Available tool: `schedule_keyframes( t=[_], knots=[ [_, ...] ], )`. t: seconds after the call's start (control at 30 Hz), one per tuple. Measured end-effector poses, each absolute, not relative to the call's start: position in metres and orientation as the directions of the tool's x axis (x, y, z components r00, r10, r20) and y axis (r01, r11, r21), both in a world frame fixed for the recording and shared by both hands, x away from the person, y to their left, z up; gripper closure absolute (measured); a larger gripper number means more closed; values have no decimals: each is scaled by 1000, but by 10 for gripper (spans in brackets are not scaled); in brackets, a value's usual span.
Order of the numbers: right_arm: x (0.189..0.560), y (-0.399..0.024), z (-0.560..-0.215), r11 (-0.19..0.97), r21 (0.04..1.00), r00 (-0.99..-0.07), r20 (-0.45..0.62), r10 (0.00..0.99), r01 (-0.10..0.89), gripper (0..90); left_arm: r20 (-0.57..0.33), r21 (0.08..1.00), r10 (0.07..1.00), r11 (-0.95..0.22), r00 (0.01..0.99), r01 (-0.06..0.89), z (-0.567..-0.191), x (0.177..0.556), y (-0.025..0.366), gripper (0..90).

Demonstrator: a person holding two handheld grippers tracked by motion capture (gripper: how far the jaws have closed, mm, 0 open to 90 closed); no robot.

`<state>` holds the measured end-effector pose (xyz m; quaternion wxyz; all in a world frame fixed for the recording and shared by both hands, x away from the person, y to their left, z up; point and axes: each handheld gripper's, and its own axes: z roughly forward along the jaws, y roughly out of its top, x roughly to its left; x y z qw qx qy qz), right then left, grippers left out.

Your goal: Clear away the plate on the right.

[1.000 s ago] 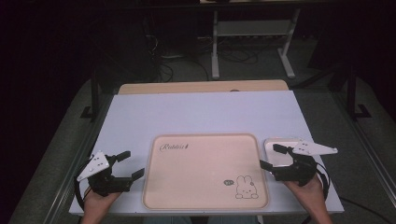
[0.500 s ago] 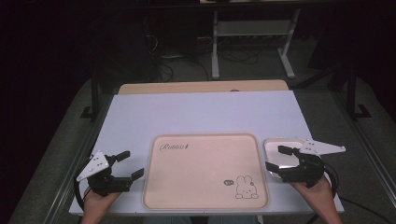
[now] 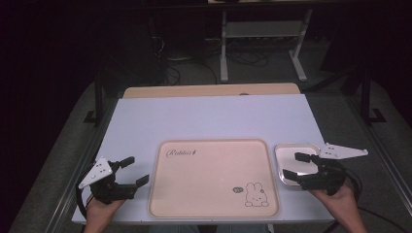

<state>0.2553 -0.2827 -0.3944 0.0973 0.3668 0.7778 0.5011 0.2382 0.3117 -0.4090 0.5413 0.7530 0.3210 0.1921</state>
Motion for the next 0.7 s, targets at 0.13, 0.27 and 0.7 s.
schedule_keyframes(
  t=[0.13,0.27,0.7],
  knots=[
    [255,-287,-393,234,845,-714,223,664,481,153,-59,939,694,-207,718,276,-409,238,312,143],
    [254,-292,-392,232,837,-714,241,658,496,154,-57,939,694,-207,717,276,-408,238,313,143],
    [251,-317,-391,212,804,-683,297,667,556,185,-58,940,696,-204,716,275,-408,238,315,143]
  ],
)
